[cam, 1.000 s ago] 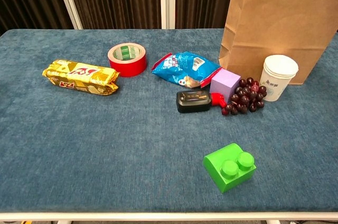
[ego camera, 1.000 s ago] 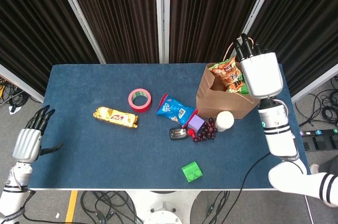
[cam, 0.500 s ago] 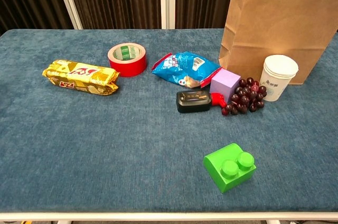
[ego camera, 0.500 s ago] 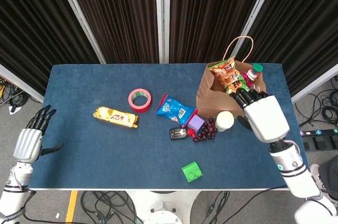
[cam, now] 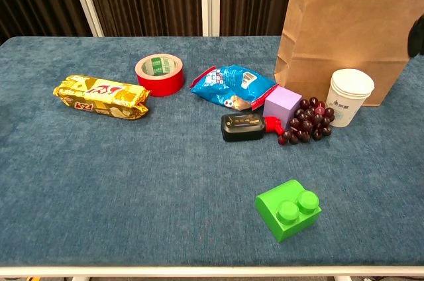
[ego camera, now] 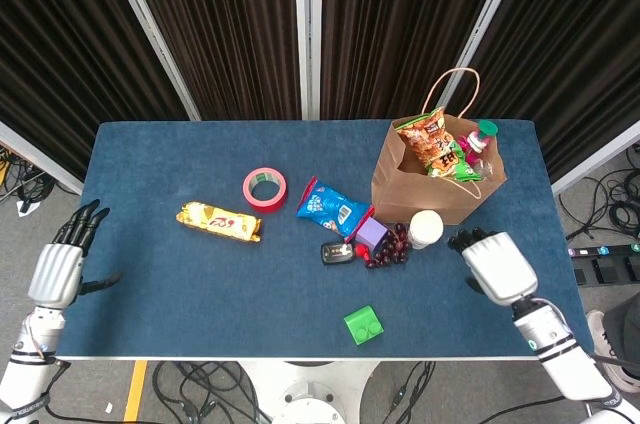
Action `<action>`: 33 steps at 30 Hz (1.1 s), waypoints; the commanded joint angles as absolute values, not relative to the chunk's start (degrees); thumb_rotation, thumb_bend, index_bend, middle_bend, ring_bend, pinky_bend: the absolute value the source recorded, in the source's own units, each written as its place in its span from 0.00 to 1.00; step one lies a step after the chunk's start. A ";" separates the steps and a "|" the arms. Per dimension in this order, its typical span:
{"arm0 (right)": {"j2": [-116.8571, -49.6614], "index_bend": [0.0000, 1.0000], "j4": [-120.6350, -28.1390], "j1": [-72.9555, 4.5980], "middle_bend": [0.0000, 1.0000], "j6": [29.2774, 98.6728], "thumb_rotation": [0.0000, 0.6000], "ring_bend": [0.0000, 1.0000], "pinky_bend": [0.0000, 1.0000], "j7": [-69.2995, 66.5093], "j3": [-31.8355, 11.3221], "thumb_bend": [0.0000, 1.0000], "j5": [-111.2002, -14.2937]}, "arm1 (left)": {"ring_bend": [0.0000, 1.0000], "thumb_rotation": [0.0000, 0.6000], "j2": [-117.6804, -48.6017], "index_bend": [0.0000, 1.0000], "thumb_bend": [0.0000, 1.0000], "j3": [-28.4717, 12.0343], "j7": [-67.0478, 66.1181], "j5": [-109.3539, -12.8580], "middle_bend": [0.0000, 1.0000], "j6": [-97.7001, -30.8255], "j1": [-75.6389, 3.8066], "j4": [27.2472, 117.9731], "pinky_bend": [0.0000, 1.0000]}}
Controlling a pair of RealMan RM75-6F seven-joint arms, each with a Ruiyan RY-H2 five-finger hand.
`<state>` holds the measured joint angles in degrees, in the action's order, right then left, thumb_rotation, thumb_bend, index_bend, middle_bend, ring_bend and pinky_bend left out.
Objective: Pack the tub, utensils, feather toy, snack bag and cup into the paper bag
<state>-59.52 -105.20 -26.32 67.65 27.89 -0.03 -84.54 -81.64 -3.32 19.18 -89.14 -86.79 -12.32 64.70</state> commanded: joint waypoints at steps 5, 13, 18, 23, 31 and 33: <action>-66.19 0.31 -100.50 -28.74 0.26 65.24 1.00 0.14 0.54 33.07 -2.58 0.00 -81.21 | 0.04 1.00 -81.94 0.11 0.08 -3.21 19.52 -88.88 0.09 -86.72 -12.06 64.10 0.20; -72.00 0.29 -95.45 -30.12 0.27 62.81 1.00 0.19 0.51 34.98 -4.51 0.00 -74.82 | 0.03 1.00 -82.08 0.11 0.08 -3.33 20.24 -88.67 0.09 -86.53 -12.09 63.42 0.20; -76.17 0.31 -90.87 -30.12 0.32 63.09 1.00 0.27 0.51 34.11 -4.64 0.00 -73.90 | 0.03 1.00 -82.14 0.11 0.08 -3.22 20.55 -88.66 0.09 -86.33 -12.09 63.02 0.20; -78.90 0.34 -87.92 -30.48 0.33 62.86 1.00 0.30 0.52 33.44 -4.59 0.00 -74.01 | 0.03 1.00 -82.13 0.11 0.08 -3.19 20.77 -88.73 0.09 -86.48 -12.02 62.75 0.20; -82.34 0.43 -84.11 -31.12 0.38 62.43 1.00 0.31 0.53 33.66 -4.52 0.00 -74.05 | 0.03 1.00 -82.40 0.11 0.08 -2.94 21.27 -88.83 0.09 -86.47 -11.86 62.12 0.20; -83.24 0.47 -83.07 -31.23 0.40 62.49 1.00 0.32 0.53 33.92 -4.60 0.00 -73.89 | 0.03 1.00 -82.48 0.11 0.08 -2.91 21.42 -88.82 0.09 -86.56 -11.76 61.95 0.20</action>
